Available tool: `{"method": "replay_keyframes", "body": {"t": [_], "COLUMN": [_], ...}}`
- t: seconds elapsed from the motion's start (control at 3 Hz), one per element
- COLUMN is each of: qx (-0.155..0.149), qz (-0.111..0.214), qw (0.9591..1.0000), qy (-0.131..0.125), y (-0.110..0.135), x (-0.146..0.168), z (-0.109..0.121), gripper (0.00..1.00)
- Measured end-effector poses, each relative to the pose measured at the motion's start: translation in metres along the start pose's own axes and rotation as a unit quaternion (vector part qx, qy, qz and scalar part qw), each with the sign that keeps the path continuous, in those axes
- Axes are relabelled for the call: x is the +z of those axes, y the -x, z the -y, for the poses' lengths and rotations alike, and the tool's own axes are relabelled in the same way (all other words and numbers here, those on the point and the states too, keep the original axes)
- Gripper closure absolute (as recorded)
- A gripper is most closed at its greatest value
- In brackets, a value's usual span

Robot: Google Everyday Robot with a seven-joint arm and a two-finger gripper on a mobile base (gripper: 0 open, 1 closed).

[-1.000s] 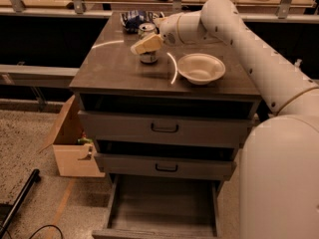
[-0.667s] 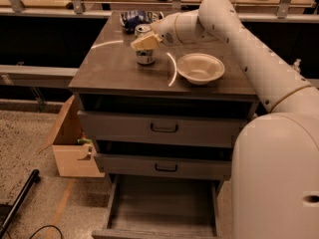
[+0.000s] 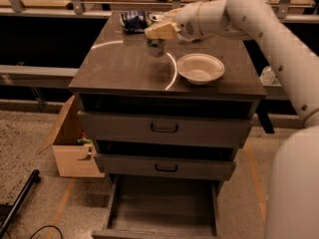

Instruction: Place 7up can into bottom drawer

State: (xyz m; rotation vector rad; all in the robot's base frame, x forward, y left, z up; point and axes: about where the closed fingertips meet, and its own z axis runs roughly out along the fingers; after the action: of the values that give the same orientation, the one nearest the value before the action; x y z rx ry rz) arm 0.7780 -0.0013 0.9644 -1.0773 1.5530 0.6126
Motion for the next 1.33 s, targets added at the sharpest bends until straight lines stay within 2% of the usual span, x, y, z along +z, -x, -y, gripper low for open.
{"method": "replay_keyframes", "body": {"t": [0.33, 0.67, 1.0, 1.33], "qx": [0.026, 0.023, 0.020, 0.020], "qz": [0.030, 0.042, 0.039, 0.040], "qw": [0.9982, 0.9935, 0.9913, 0.9912], "qy": [0.044, 0.104, 0.124, 0.124], "y": [0.013, 0.006, -0.001, 0.000], "x": [-0.049, -0.095, -0.111, -0.109], "z": [-0.049, -0.099, -0.113, -0.113], "gripper": [1.00, 1.00, 1.00, 1.00]}}
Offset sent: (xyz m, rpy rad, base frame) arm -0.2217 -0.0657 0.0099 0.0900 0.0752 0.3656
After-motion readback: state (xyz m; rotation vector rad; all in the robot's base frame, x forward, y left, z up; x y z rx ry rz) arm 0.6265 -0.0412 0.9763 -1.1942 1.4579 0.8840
